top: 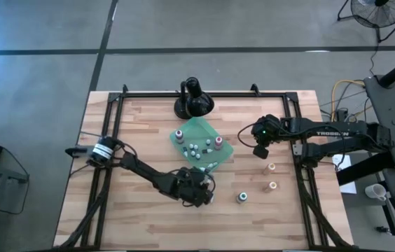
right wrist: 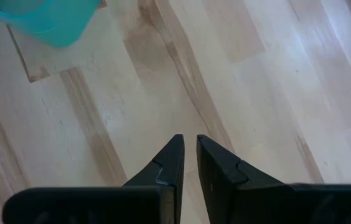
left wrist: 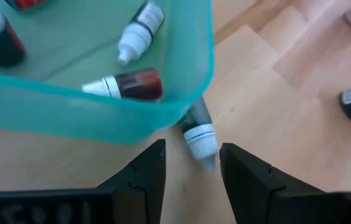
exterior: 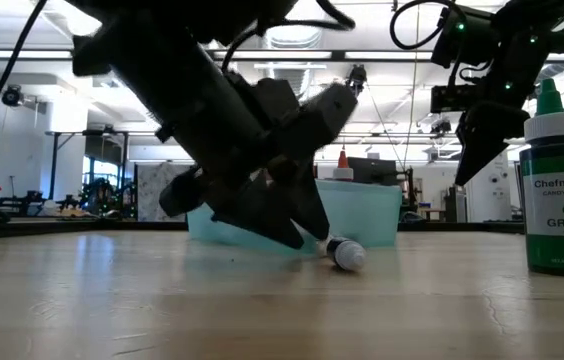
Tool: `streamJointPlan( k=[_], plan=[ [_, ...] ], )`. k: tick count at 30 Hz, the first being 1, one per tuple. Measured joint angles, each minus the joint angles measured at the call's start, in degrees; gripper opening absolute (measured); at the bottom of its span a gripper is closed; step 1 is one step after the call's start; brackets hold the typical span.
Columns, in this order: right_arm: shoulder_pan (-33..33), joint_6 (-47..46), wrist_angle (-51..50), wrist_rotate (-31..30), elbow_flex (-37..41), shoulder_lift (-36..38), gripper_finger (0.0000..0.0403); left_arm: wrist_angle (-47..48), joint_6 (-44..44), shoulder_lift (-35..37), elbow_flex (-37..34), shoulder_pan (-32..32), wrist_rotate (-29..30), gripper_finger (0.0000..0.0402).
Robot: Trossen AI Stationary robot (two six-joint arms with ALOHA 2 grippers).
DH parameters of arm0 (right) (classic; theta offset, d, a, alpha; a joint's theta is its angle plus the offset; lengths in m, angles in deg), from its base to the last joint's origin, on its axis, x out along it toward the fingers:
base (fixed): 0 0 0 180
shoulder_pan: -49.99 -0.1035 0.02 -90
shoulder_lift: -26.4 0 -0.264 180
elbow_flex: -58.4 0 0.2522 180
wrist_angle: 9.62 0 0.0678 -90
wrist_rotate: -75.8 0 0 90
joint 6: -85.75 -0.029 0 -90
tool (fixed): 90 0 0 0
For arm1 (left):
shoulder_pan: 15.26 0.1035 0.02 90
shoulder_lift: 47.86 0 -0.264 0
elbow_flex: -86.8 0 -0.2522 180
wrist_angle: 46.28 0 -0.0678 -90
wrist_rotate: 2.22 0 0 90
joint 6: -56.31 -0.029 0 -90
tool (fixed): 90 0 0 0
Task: Pick & Place food coloring
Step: Adjust the small green food coloring bottle
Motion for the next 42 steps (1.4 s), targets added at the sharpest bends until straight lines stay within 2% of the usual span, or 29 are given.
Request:
streamJointPlan(
  k=[5,11,34,42],
  plan=[
    [0.0,0.0,-0.18,0.0,0.0,0.0,0.0038,-2.07,0.3,-3.24,2.14,0.02,1.44,0.0124],
    [0.0,0.0,-0.15,-0.01,0.0,0.0,0.0038,1.49,-2.44,-4.64,5.73,0.09,1.54,0.0124],
    [0.0,0.44,-0.07,0.0,0.0,0.0,0.0038,1.31,-2.22,-4.77,5.62,2.49,3.44,0.0124],
    [0.0,0.44,-0.09,0.0,0.0,0.0,0.0038,2.87,-2.38,-4.7,5.63,2.28,0.94,0.0113]
  ],
)
